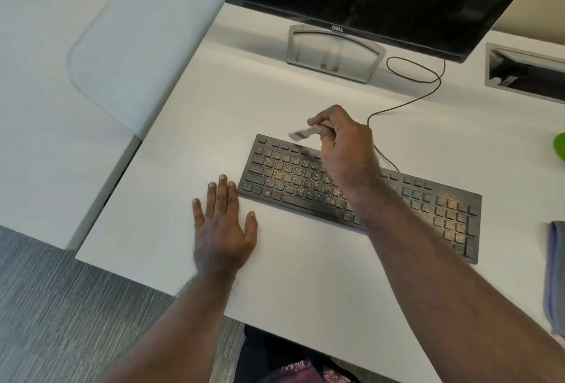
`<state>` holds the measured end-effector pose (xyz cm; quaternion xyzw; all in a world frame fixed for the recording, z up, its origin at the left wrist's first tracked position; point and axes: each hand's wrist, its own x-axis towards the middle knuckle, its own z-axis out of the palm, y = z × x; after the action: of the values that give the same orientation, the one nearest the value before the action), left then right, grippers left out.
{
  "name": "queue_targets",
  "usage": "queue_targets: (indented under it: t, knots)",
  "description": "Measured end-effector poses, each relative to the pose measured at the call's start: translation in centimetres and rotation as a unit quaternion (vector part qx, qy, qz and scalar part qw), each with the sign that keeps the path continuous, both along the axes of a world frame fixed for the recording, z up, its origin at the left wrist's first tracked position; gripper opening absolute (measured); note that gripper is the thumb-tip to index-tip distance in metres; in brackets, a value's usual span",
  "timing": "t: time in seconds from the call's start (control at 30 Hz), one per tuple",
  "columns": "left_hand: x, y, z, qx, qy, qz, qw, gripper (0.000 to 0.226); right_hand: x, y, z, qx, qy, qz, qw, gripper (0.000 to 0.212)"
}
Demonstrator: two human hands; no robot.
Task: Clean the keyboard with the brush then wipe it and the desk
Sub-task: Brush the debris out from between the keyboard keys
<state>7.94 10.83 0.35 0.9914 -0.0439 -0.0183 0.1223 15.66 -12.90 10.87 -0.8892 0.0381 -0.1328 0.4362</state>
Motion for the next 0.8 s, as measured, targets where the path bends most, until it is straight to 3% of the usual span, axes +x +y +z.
queue_targets:
  t: [0.17,0.3,0.47,0.6,0.8]
  knots:
    - [0.0,0.1,0.0,0.005,0.007,0.001,1.000,0.077,0.0,1.4,0.0,-0.006,0.004,0.076,0.997,0.013]
    - [0.0,0.0,0.1,0.003,0.006,0.000,1.000,0.077,0.5,1.2,-0.3,-0.017,-0.009,0.021,1.000,0.011]
    - [0.0,0.1,0.0,0.006,0.003,0.000,1.000,0.076,0.2,1.1,-0.3,-0.001,-0.007,0.058,0.998,0.011]
    - [0.0,0.0,-0.1,0.008,0.006,-0.002,1.000,0.076,0.5,0.7,-0.4,0.000,-0.008,0.012,1.000,0.012]
    - [0.0,-0.1,0.1,0.003,0.004,0.003,1.000,0.076,1.0,2.4,-0.2,0.005,0.003,0.081,0.997,0.013]
